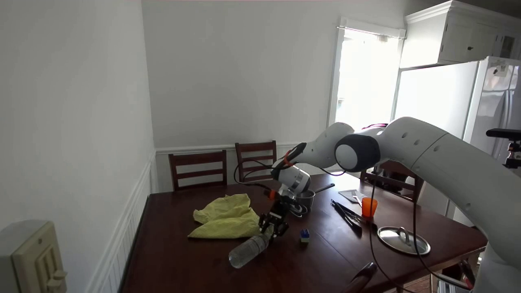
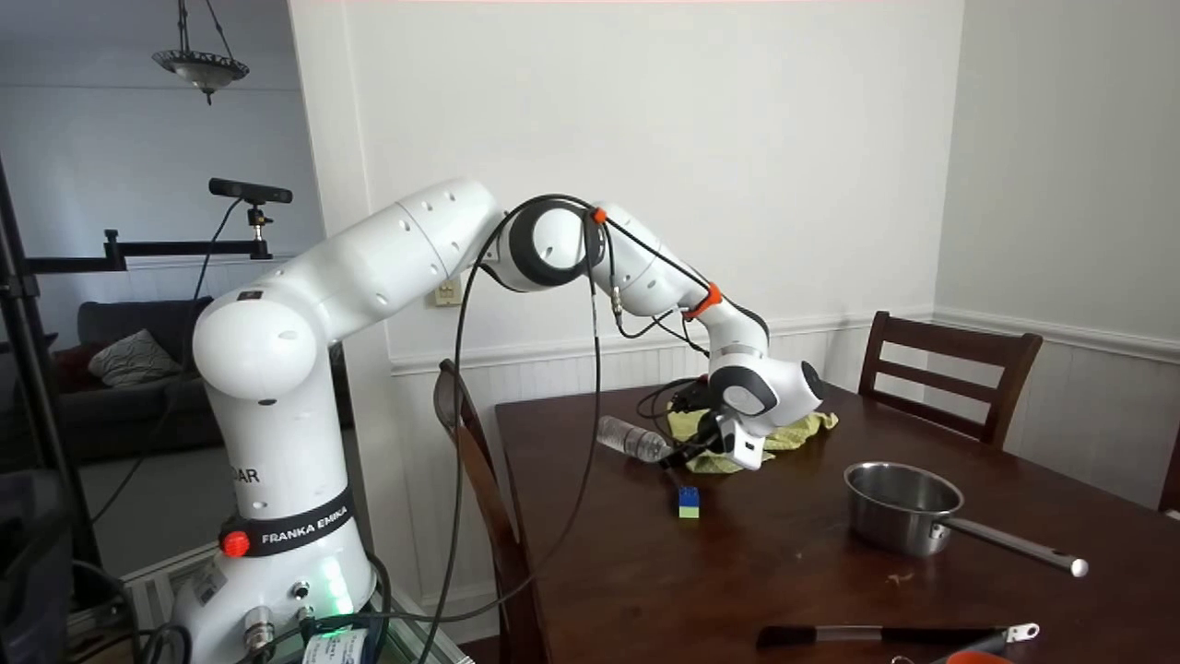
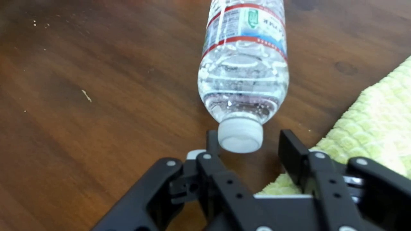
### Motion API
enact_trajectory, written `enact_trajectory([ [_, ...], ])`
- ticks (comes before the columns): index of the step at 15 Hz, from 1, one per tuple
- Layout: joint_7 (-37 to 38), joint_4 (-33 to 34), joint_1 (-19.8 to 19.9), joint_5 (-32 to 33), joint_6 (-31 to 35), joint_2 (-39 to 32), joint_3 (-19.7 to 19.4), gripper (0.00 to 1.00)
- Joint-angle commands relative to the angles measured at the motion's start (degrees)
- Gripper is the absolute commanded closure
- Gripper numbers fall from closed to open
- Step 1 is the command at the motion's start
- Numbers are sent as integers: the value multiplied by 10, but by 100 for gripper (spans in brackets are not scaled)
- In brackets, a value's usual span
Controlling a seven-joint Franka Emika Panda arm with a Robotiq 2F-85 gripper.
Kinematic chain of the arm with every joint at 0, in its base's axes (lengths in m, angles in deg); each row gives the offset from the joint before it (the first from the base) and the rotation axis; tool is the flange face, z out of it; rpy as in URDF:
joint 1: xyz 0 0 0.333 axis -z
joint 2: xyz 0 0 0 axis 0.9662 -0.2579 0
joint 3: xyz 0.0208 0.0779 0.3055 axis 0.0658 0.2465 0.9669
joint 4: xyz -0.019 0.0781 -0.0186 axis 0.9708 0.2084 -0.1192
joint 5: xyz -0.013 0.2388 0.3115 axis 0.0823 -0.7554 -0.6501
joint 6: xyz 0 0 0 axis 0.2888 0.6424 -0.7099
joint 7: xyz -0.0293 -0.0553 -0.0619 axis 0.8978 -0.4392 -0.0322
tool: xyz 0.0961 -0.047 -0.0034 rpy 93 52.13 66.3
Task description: Pick up the water bottle and place it on the table facing right side up
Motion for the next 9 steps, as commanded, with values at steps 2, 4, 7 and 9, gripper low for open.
enact_trajectory([
  [2,11,10,2,3,-1,-3,9,47],
  [4,10,4,0,6,-1,2,8,46],
  [7,7,-7,-4,9,1,12,5,45],
  [9,5,-13,-4,8,3,18,5,45],
])
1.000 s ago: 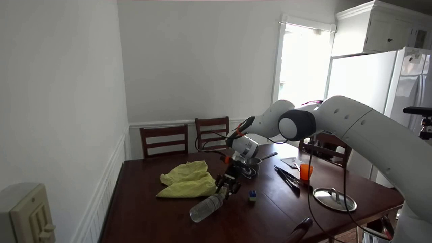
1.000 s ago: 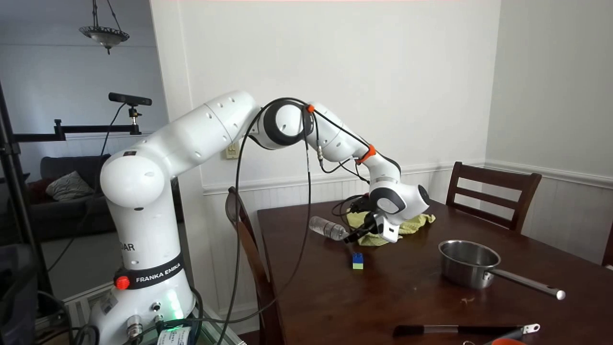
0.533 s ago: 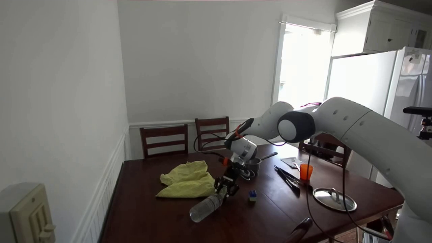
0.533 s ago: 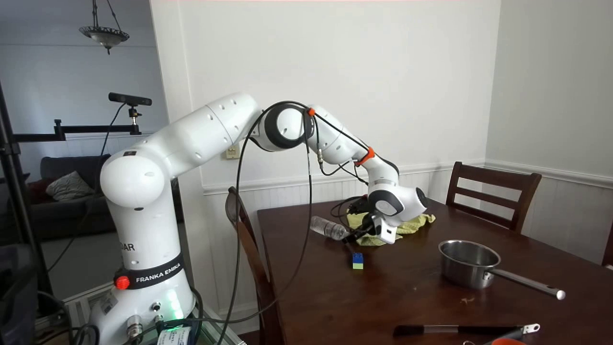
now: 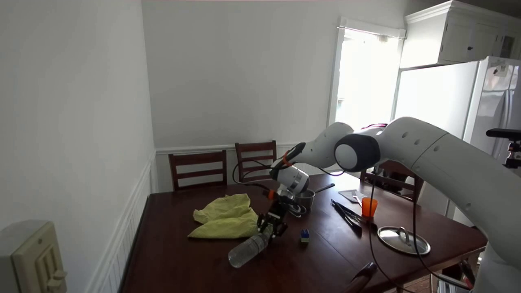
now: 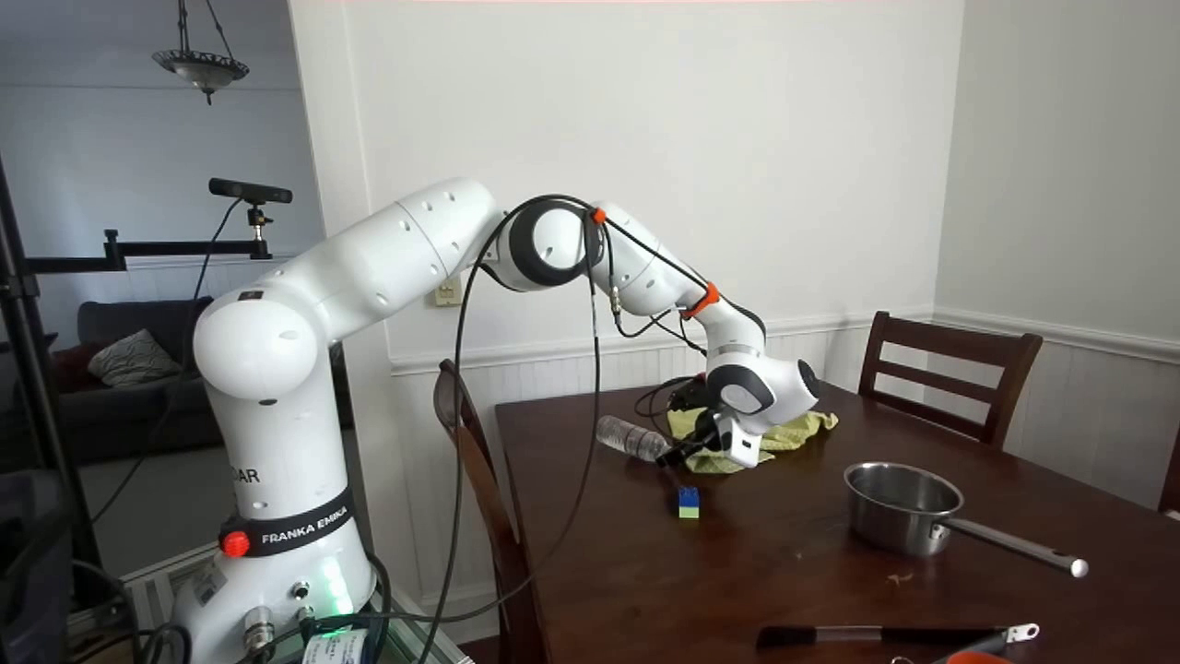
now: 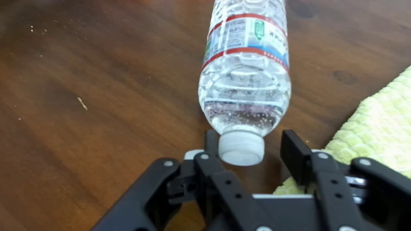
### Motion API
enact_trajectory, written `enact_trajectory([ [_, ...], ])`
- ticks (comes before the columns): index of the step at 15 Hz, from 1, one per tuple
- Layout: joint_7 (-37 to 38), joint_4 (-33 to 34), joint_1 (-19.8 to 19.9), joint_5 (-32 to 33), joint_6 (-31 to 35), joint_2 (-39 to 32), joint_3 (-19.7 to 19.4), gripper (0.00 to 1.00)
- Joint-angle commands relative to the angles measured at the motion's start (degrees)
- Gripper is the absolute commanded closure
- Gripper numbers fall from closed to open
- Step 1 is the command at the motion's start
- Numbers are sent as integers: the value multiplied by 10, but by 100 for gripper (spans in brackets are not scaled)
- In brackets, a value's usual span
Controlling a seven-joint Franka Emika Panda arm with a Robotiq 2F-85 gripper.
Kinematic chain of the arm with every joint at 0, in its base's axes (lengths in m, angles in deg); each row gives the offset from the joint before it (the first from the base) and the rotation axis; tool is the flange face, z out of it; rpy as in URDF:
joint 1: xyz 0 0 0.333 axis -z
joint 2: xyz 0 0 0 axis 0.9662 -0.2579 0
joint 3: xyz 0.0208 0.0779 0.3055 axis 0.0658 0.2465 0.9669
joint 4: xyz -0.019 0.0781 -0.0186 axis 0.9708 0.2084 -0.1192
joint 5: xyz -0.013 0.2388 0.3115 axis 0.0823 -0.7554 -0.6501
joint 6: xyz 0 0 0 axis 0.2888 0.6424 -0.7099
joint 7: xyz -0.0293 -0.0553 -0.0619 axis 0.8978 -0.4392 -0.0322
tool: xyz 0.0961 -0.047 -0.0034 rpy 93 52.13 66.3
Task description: Pick up the water bottle and place it on the table facing right side up
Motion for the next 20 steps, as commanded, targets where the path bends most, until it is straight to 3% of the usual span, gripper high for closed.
enact_trajectory([
  [1,5,-15,-2,10,5,20,-1,45],
  [5,11,-26,-7,20,3,35,-8,42],
  [11,23,-30,-10,33,9,32,-10,53],
  [15,14,-54,-15,31,42,46,-13,64],
  [16,11,-61,-17,31,52,51,-13,73],
  [17,10,-66,-20,32,61,55,-13,89],
  [18,10,-72,-23,34,69,61,-14,91],
  [20,11,-79,-27,38,80,68,-13,47],
])
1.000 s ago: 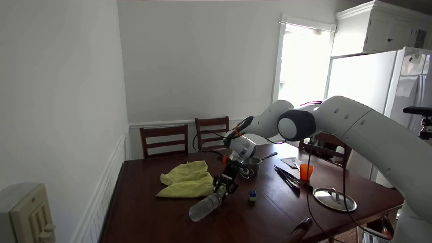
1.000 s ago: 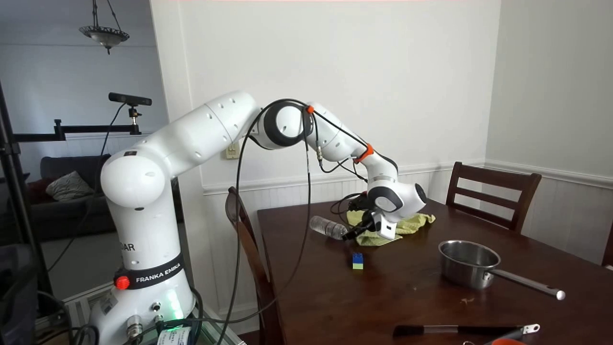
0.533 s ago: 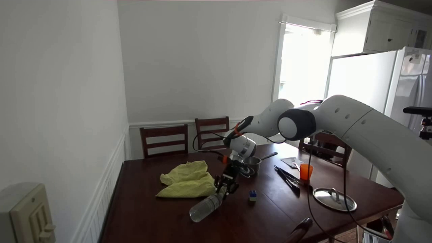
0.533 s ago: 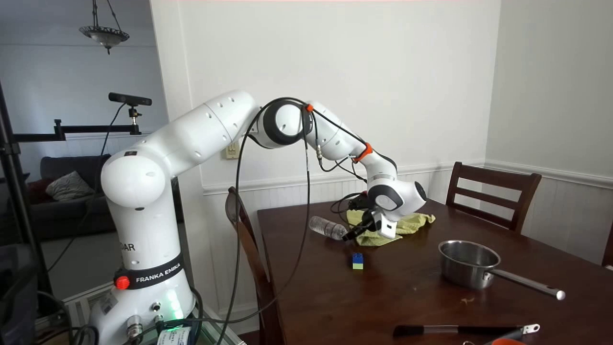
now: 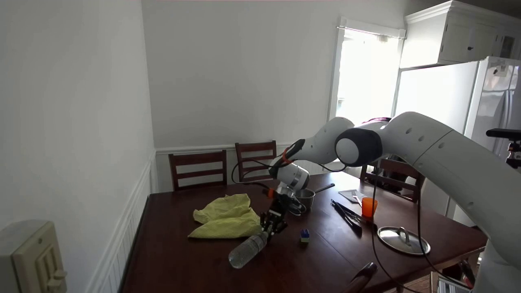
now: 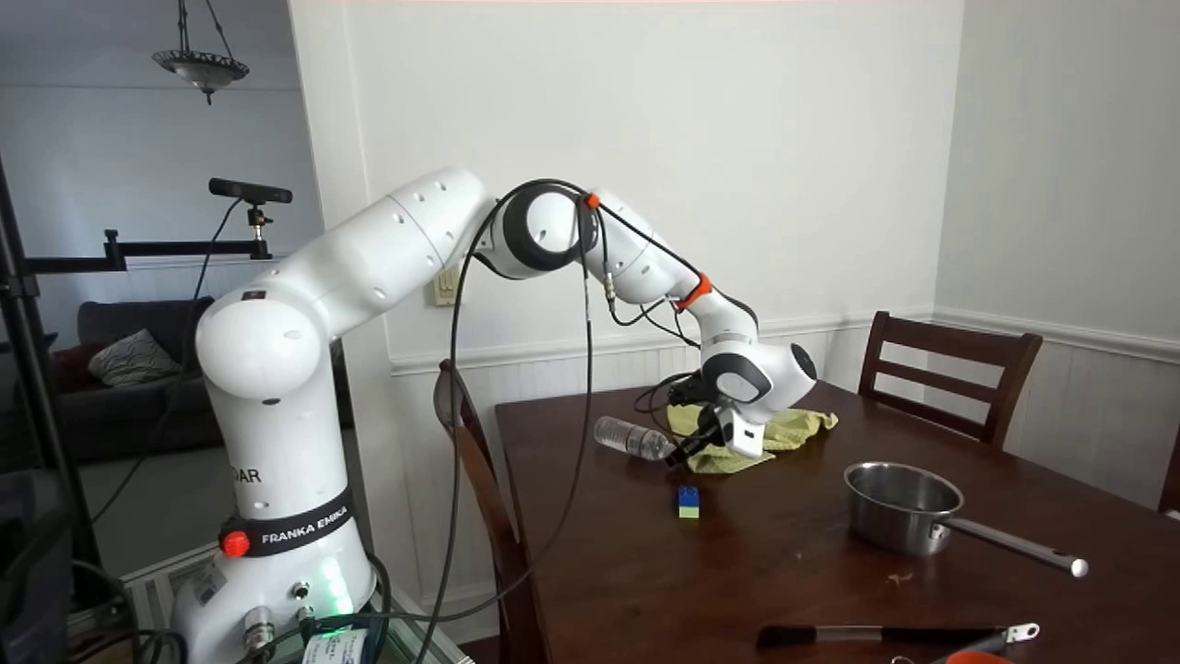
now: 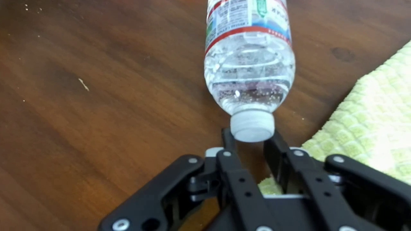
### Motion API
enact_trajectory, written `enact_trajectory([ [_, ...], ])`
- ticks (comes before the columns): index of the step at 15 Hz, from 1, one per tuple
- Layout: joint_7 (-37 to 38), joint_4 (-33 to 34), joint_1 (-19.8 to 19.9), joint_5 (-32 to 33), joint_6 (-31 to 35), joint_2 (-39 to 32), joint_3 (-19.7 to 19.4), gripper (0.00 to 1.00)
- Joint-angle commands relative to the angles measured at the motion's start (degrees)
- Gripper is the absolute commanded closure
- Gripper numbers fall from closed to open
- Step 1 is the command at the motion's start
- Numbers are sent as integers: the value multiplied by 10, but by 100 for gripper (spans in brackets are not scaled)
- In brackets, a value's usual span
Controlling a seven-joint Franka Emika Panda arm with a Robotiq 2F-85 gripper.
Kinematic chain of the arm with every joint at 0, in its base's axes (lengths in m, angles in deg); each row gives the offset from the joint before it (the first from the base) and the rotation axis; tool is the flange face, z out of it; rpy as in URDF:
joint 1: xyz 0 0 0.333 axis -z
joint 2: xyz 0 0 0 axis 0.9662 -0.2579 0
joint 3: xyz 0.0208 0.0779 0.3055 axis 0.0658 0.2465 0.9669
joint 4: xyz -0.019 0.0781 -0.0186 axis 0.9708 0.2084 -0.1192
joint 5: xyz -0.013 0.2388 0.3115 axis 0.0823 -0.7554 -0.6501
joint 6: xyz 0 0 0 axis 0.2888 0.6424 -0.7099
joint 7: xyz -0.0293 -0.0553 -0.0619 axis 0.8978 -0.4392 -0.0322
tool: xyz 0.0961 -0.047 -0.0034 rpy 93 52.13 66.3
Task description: Pick up the water bottle and place it on the table facing right side up
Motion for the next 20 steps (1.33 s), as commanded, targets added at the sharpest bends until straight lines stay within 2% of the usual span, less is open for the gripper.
enact_trajectory([
  [1,0,-48,-14,15,30,39,-3,46],
  [2,1,-52,-16,16,32,42,-2,45],
  [6,-1,-67,-22,17,33,55,-1,18],
  [7,-1,-70,-24,18,34,58,-2,14],
  [8,-1,-77,-25,18,37,63,-3,28],
  [11,-1,-92,-26,17,45,75,-6,57],
  [15,1,-109,-27,18,61,85,-9,85],
  [17,2,-113,-26,19,65,87,-10,81],
  [18,0,-116,-26,18,68,89,-9,92],
  [20,-2,-122,-27,17,74,95,-8,92],
])
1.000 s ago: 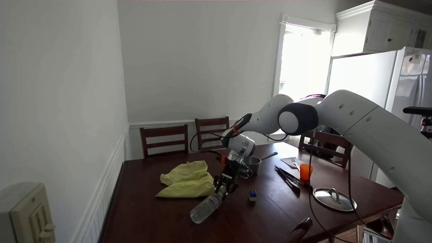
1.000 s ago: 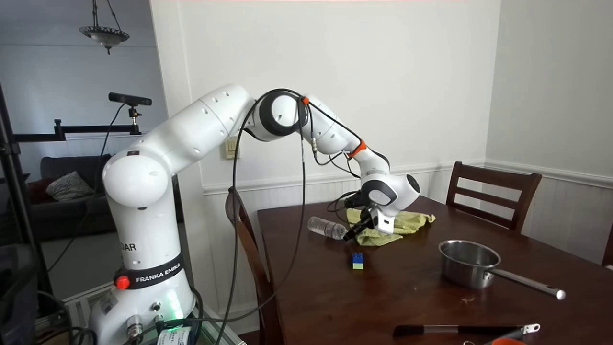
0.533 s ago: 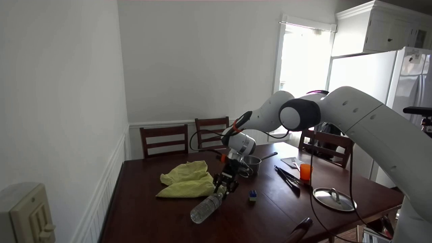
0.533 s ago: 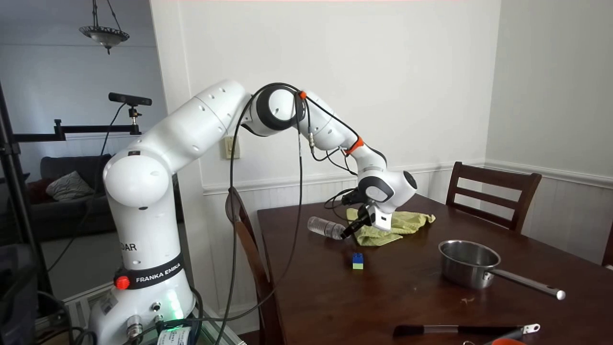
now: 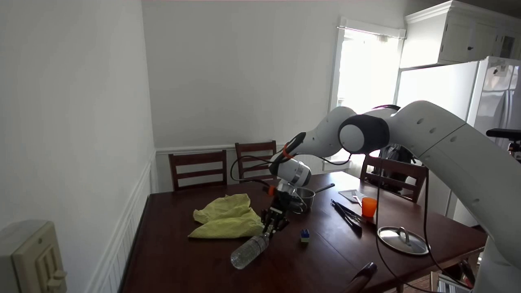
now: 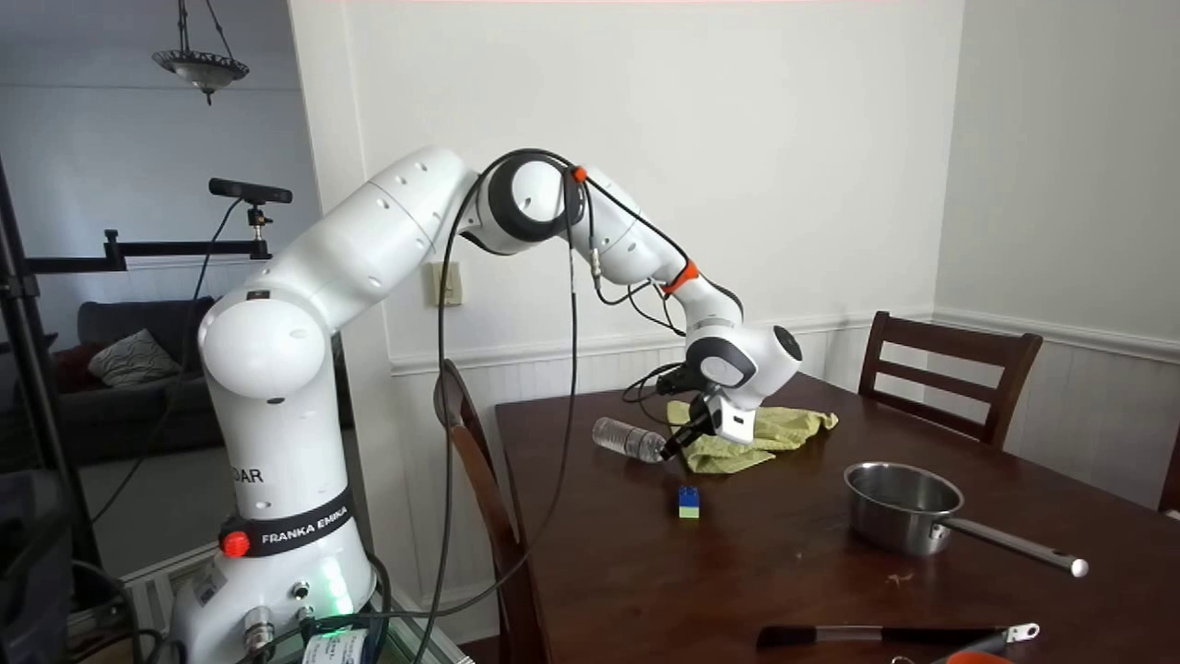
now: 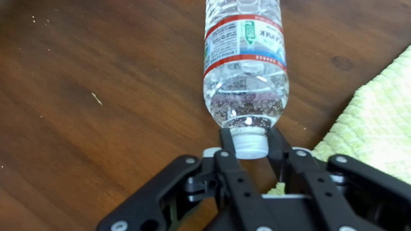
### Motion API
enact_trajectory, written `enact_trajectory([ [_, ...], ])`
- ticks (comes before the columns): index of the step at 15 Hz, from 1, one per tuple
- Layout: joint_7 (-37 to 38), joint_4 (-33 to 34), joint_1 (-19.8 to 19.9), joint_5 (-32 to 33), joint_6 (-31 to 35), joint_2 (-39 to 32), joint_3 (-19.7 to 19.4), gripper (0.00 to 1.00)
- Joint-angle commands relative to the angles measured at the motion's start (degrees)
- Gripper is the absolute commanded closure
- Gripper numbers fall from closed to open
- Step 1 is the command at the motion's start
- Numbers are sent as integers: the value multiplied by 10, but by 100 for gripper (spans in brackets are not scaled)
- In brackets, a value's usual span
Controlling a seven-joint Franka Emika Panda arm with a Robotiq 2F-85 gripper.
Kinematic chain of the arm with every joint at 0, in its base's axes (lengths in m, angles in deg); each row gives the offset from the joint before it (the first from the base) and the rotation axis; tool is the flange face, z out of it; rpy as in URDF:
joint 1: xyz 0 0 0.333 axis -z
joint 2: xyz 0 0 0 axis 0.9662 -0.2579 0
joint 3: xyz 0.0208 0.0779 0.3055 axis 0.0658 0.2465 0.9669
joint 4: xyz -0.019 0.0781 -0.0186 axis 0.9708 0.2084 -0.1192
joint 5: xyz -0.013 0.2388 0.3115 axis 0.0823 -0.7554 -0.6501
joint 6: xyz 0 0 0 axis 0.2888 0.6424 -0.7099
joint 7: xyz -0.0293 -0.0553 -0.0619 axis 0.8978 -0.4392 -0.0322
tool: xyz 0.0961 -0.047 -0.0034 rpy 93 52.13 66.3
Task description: Pick up the water bottle and place it on the table facing right side up
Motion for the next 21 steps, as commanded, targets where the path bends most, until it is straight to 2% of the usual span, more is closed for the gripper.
enact_trajectory([
  [1,-1,-39,-11,16,19,36,-4,92],
  [5,7,-63,-54,75,10,107,-7,92],
  [12,101,-30,-125,203,4,214,8,92],
  [16,138,-1,-124,238,-13,228,27,92],
  [21,135,-5,-101,228,-17,227,32,92],
])
